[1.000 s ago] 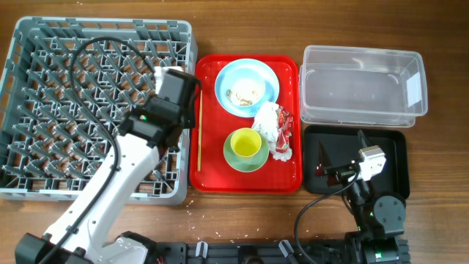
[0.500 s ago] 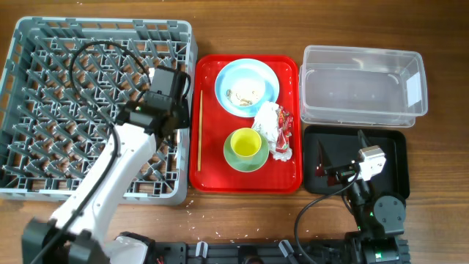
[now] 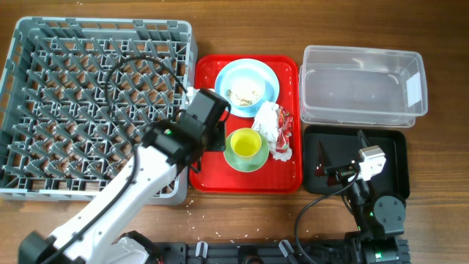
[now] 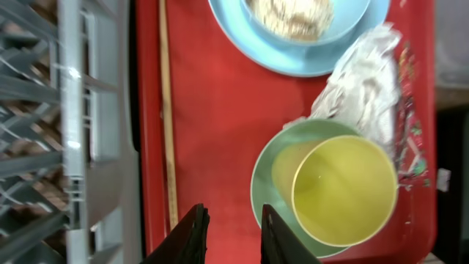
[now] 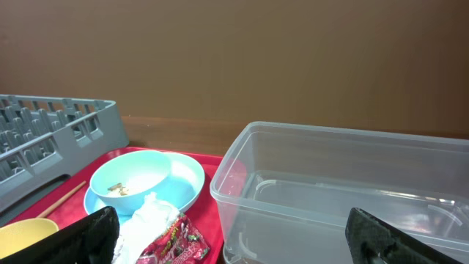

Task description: Sort waste into correct bins and load items into the dishwasher rack

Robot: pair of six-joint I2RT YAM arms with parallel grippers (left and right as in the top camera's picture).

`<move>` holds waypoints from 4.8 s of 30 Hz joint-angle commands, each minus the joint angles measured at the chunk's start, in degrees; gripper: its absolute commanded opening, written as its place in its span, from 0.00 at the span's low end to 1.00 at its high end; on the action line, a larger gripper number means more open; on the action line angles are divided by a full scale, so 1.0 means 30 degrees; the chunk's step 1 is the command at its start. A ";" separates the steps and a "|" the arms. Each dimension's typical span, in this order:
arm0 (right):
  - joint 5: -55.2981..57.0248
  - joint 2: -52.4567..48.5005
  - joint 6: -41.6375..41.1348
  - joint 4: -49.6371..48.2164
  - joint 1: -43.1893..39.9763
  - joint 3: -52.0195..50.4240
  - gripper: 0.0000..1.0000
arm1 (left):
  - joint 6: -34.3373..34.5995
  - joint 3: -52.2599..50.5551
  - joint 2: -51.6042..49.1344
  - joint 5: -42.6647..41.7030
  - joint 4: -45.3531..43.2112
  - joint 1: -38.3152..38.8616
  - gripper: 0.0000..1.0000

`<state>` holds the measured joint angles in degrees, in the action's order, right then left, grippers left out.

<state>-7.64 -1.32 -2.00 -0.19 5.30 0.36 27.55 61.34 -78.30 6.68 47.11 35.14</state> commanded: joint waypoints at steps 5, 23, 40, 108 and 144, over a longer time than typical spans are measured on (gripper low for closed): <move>0.0175 0.0007 0.0160 -0.0080 -0.0022 -0.0015 1.00 | 0.0576 -0.0131 -0.2521 -0.0066 -0.0546 0.0772 0.24; 0.0182 0.0007 0.0160 -0.0080 -0.0022 -0.0015 1.00 | 0.2295 -0.0138 -0.5588 0.1392 -0.1341 0.0765 0.28; 0.0175 0.0007 0.0160 -0.0080 -0.0022 -0.0015 1.00 | 0.3126 -0.0372 -0.6084 0.2688 -0.2091 -0.0109 0.31; 0.0175 0.0007 0.0160 -0.0080 -0.0022 -0.0015 1.00 | -0.3883 -0.3344 -0.0270 0.7424 -0.3395 -0.3847 0.07; 0.0175 0.0007 0.0160 -0.0080 -0.0022 -0.0015 1.00 | -0.1596 -0.3279 0.9114 -1.2014 0.0175 -1.5752 1.00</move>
<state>-7.62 -1.34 -2.00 -0.19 5.30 0.36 23.07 51.53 -56.42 -28.27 46.37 -11.77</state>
